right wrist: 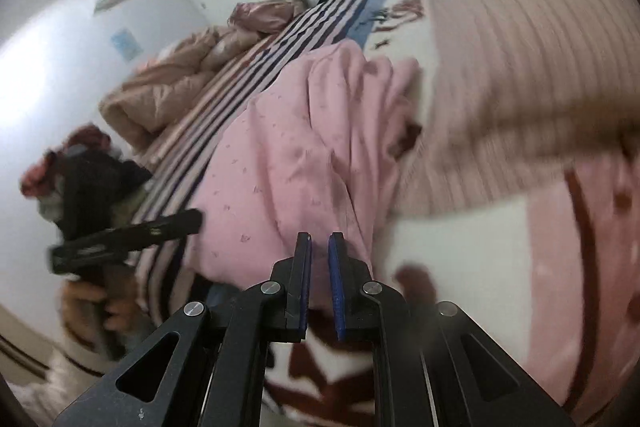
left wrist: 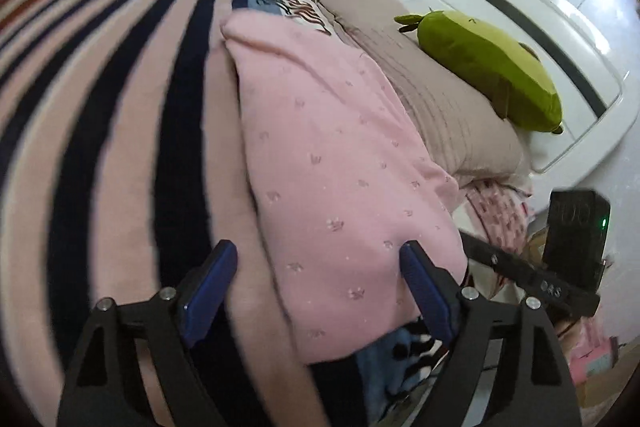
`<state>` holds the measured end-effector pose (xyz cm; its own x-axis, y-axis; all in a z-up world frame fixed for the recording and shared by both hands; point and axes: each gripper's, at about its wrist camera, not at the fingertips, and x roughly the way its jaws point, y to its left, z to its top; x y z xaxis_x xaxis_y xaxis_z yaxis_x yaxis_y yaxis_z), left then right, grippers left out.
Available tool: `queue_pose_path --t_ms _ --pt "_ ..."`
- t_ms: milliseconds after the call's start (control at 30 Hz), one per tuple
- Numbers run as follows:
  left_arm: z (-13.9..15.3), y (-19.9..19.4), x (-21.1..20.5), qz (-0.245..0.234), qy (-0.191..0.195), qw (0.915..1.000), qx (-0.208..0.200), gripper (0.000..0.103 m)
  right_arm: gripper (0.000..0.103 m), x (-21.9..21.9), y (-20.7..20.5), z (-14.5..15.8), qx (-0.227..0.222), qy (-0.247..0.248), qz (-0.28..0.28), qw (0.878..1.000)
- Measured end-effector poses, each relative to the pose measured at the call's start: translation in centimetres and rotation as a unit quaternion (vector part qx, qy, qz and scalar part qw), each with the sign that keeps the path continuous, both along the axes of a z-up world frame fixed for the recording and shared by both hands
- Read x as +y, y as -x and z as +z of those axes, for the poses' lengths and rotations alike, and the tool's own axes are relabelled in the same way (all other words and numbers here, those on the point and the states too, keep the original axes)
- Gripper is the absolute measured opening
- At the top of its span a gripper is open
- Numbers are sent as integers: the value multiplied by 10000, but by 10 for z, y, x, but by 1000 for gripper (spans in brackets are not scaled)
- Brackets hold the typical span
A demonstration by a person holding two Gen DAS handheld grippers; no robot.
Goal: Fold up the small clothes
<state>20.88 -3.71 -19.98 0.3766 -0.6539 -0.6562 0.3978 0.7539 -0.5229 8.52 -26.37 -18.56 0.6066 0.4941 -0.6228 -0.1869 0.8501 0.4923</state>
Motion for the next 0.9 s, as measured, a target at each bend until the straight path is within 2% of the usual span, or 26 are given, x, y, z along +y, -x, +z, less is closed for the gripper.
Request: queue_pose_path --t_ms 33,67,133,200,233,300,367,433,500,600,633,667,733,833,900 --pt "-2 0 -2 -21 203 9998 28 52 5 -3 4 1 35 -68 14 10000" --pt "-2 0 -3 -21 312 9995 82 39 6 -6 7 4 36 -62 6 10000" --pt "6 4 -3 79 214 9997 -27 27 9 -9 13 12 -1 61 -78 10000" --pt "16 16 4 50 172 9996 -215 24 22 -12 15 19 -58 82 -129 9999" --pt "22 24 9 36 205 9994 -272 23 28 -14 17 23 -89 25 -132 9999" --pt "29 41 20 -1 227 9991 -350 23 35 -16 20 27 -99 -73 -84 9999" --pt "33 60 31 -32 76 9991 -422 23 49 -12 19 28 -56 -114 7 9999" --pt "31 80 47 -83 -55 9993 -373 23 58 -6 17 28 -15 -151 142 9998" --pt "28 95 57 -208 -171 9994 -208 24 61 1 14 25 72 -313 325 9990" --pt "24 106 66 -328 -373 9987 -110 31 71 8 2 16 327 -670 584 9955" --pt "25 107 72 -304 -389 9987 -106 37 78 11 -3 13 443 -728 634 9943" --pt "26 106 77 -253 -324 9991 -120 48 86 14 -11 6 680 -819 724 9917" --pt "32 97 94 5 73 9999 -147 59 87 20 -25 -8 1117 -1071 938 9835" --pt "29 68 105 42 541 9985 26 62 88 25 -37 -16 1271 -1187 1105 9785" --pt "22 47 101 -33 586 9981 205 64 87 29 -45 -16 1333 -1436 1294 9720"
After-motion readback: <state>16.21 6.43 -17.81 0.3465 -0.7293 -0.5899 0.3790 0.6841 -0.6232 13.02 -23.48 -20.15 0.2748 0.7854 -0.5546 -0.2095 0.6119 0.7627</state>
